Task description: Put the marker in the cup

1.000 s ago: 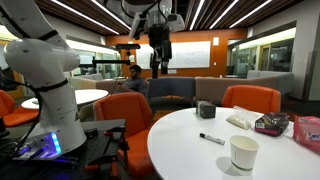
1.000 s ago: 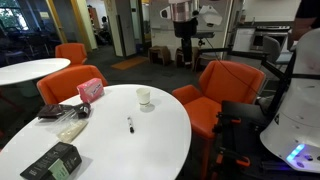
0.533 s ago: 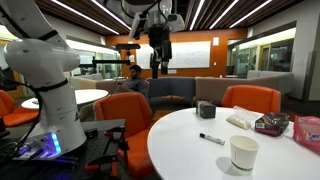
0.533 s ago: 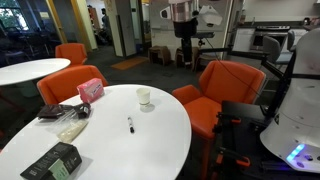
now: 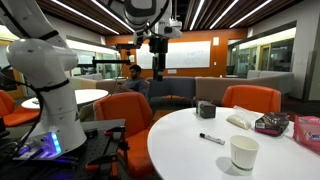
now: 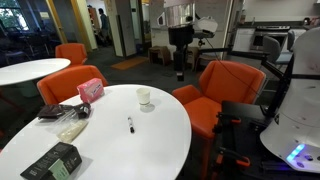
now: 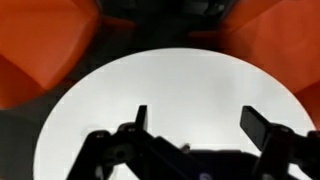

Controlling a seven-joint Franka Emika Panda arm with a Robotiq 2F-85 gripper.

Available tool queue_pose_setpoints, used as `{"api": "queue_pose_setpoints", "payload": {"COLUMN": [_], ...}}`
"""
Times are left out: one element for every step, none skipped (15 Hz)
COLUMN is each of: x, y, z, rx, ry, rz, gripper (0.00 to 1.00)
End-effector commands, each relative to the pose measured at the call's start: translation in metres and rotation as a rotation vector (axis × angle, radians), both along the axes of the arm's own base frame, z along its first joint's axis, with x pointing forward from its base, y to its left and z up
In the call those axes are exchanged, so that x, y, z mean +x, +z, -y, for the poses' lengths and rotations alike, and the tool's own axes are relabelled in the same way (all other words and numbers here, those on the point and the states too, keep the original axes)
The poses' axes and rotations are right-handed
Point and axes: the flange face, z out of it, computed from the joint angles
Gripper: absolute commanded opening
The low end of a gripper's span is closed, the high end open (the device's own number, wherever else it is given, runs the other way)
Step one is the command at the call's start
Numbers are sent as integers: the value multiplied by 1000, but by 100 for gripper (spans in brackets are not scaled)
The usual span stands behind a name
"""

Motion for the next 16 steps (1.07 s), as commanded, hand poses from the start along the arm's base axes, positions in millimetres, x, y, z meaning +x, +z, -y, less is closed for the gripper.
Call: {"api": "queue_pose_setpoints", "payload": {"x": [21,29,37,46,55,63,71,79,86,94,102,112,121,130,140,149], "y": [-8,-12,-16,-21,-27,-35,-43,-53,-62,-73,-83,-93,-100,-107,-113,-121], "z": [-13,-15,-18,-20,-23,-25,-26,-27,-27,-25,-24,-22,-22,-21,-20,-20], "rx": [89,99,109,108,104,99,95,93,93,91,88,84,83,80,77,77], "ry": [-171,-217,-265,-312,-364,-419,-469,-519,-556,-592,-620,-643,-652,-666,-675,-686], "rz": [68,106,134,170,189,195,194,186,163,140,121,122,128,137,154,162], "gripper": [100,100,100,100,100,100,100,100,100,100,100,100,100,100,100,100]}}
